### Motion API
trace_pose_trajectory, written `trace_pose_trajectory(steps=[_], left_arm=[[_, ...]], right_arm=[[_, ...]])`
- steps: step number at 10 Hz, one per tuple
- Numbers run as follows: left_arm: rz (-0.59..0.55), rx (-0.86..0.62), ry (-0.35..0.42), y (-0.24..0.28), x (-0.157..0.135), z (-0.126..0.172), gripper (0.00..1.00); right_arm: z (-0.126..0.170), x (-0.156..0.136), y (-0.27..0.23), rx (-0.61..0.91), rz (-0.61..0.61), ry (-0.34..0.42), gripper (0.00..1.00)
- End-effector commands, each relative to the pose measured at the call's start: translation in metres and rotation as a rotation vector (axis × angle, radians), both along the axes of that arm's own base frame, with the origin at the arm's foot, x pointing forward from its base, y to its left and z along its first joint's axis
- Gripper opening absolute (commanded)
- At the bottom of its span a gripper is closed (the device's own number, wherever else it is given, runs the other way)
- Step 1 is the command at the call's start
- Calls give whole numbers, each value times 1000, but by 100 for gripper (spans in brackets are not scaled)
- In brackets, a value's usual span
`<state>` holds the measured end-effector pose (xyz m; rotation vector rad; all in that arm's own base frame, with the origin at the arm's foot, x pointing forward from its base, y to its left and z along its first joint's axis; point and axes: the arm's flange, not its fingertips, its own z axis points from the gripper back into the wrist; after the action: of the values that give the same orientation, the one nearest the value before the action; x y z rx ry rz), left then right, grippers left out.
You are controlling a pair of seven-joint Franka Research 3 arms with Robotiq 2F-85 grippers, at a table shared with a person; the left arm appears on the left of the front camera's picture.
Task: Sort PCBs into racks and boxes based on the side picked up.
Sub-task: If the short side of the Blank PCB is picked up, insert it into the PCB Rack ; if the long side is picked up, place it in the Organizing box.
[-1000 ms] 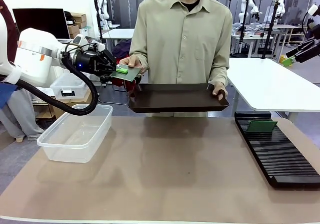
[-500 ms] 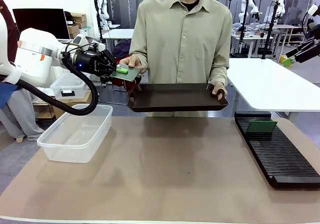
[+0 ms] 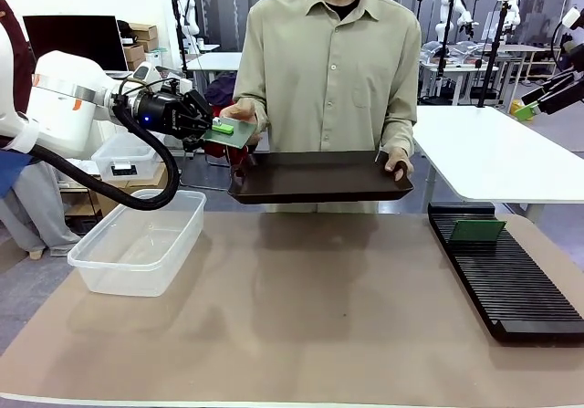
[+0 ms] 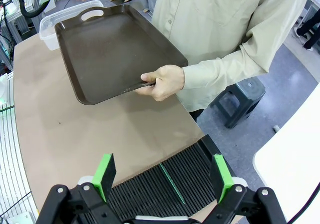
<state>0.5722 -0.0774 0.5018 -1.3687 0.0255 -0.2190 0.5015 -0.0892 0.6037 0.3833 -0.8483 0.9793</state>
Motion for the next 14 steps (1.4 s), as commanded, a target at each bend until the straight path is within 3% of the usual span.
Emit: trace_pose_trajectory(steps=[1,14], left_arm=[[-2,-3,2,1,0,-1,0],[0,0,0,0,0,0,3]], right_arm=[[0,0,2,0,4,4,100],[0,0,2,0,4,4,100]])
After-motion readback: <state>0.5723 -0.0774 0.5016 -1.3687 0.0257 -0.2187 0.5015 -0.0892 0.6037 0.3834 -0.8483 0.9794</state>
